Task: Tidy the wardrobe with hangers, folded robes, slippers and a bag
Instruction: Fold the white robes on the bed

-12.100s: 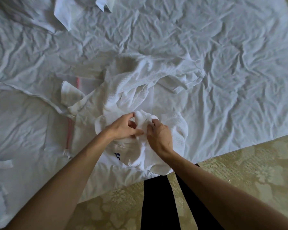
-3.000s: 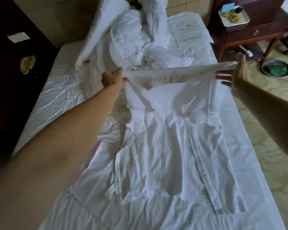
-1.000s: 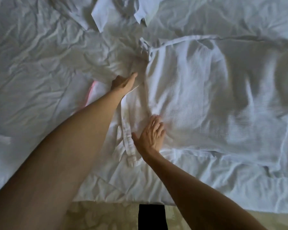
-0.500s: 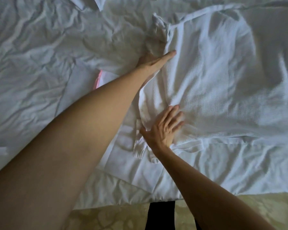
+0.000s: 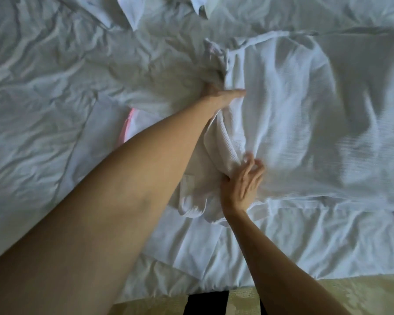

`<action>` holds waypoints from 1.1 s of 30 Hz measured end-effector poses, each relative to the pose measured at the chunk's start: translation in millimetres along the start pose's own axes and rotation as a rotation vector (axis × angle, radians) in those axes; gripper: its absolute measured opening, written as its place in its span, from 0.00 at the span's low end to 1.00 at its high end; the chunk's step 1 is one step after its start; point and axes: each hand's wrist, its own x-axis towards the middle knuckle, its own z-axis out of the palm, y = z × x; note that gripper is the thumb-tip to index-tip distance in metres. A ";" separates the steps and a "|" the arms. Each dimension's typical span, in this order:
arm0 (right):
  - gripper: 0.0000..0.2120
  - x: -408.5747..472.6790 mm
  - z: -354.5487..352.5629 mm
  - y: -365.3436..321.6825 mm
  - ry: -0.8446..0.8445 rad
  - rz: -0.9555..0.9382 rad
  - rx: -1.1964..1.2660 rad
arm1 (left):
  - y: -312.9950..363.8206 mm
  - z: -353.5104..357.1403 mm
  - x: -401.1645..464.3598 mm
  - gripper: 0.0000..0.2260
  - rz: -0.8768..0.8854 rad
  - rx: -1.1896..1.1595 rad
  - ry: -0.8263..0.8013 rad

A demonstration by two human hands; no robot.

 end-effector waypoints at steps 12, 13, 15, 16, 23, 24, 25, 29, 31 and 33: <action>0.18 104.1 -159.7 78.4 -0.550 0.020 0.576 | 122.0 102.7 -66.6 0.27 0.196 0.106 0.392; 0.16 117.8 -179.0 93.6 -0.590 0.040 0.626 | 141.2 120.9 -72.3 0.28 0.225 0.115 0.381; 0.15 147.7 -217.3 126.3 -0.652 0.096 0.674 | 180.8 163.0 -81.0 0.30 0.260 0.123 0.345; 0.15 163.2 -234.9 143.2 -0.664 0.125 0.674 | 199.4 185.3 -82.7 0.29 0.266 0.129 0.324; 0.21 267.5 -291.2 278.1 -0.770 0.340 0.642 | 276.0 329.4 -53.4 0.37 0.228 0.272 0.205; 0.20 276.5 -290.7 293.1 -0.788 0.354 0.642 | 277.5 346.3 -46.3 0.38 0.231 0.307 0.196; 0.19 283.8 -287.9 307.1 -0.797 0.361 0.645 | 277.0 361.8 -39.4 0.38 0.235 0.338 0.205; 0.20 302.8 -277.6 338.5 -0.843 0.344 0.635 | 262.0 402.5 -23.0 0.36 0.201 0.399 0.259; 0.16 310.9 -280.2 341.1 -0.868 0.265 0.548 | 255.6 410.5 -21.7 0.37 0.220 0.436 0.249; 0.20 322.1 -287.6 338.6 -0.907 0.209 0.438 | 253.3 405.9 -25.1 0.30 0.245 0.480 0.292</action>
